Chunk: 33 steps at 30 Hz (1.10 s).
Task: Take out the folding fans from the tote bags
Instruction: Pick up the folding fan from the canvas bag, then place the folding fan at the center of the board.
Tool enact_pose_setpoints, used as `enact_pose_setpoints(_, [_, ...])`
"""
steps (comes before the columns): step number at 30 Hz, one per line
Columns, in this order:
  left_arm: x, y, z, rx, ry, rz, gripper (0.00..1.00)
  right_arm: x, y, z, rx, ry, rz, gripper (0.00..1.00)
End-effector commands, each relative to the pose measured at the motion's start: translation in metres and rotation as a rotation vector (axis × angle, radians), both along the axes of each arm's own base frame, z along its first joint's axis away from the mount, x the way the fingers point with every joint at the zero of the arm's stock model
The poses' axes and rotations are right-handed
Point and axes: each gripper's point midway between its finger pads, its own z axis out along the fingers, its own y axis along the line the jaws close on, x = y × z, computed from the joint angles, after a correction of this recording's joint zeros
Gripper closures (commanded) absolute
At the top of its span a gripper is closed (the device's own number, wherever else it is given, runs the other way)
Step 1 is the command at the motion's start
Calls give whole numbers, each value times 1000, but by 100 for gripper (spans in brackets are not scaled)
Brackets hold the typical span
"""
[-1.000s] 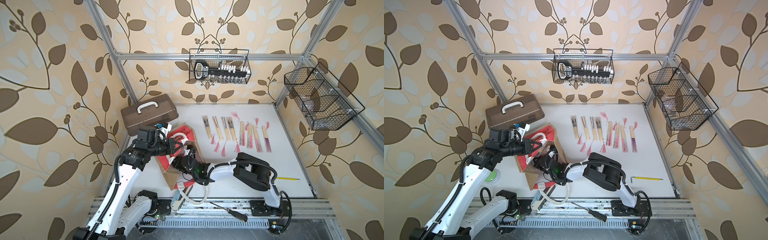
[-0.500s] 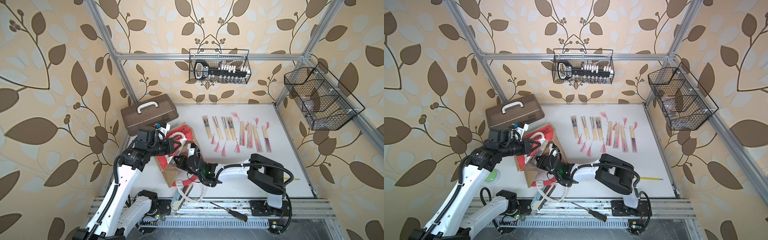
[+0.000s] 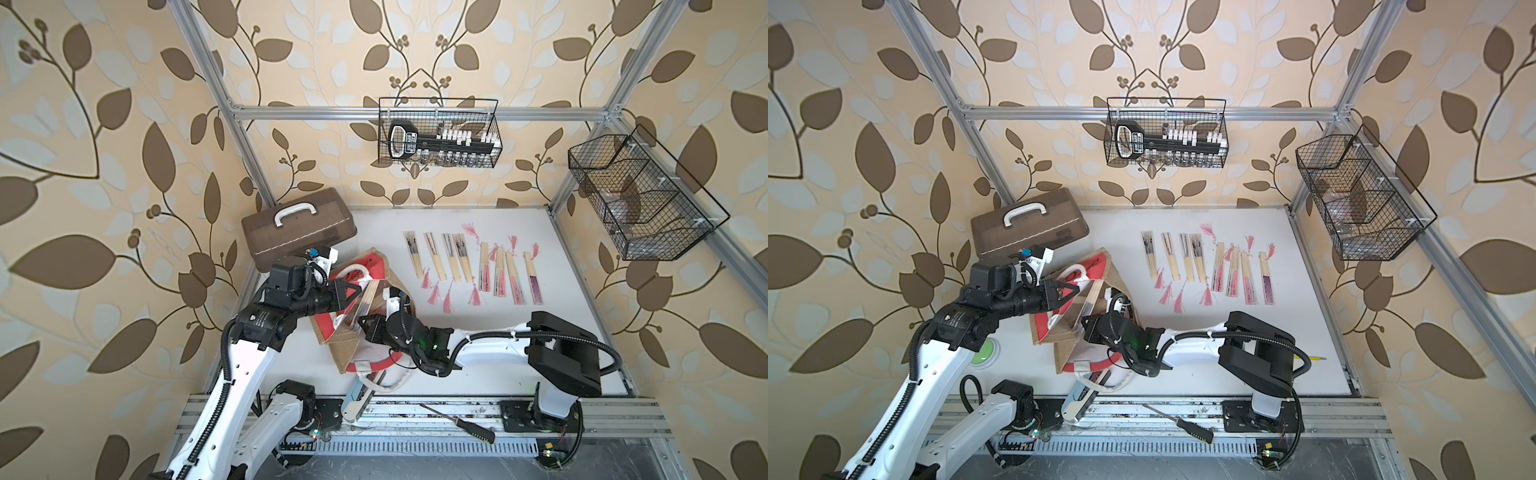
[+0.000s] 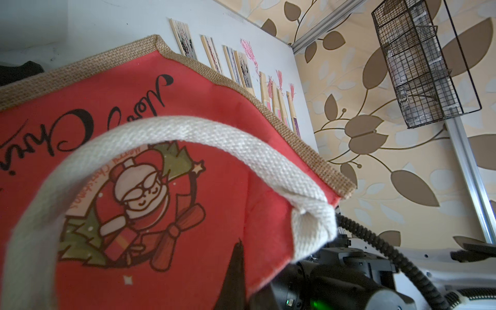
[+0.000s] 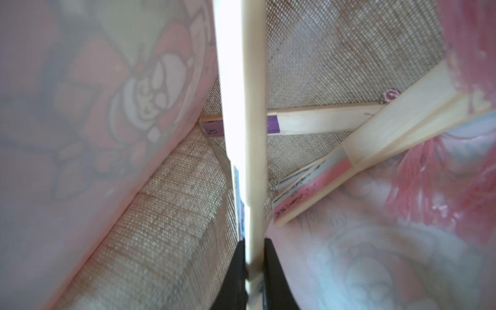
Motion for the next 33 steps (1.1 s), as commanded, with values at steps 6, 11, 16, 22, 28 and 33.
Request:
enact_pose_setpoints(6, [3, 0, 4, -23, -62, 3, 100, -22, -11, 23, -22, -25, 53, 88])
enact_pose_setpoints(11, [6, 0, 13, -23, -95, 8, 100, -28, -10, 40, 14, -7, 87, 88])
enact_pose_setpoints(16, [11, 9, 30, 22, -148, 50, 100, -30, -16, 53, 2, 1, 89, 88])
enact_pose_setpoints(22, [15, 8, 37, 23, -182, 44, 100, -39, -21, 63, 27, 42, 128, 88])
enact_pose_setpoints(28, [17, 13, 35, 66, -191, 59, 100, -45, -37, 78, 17, 41, 143, 88])
enact_pose_setpoints(33, [20, 18, 34, 89, -188, 83, 100, -53, -49, 89, 13, 37, 176, 87])
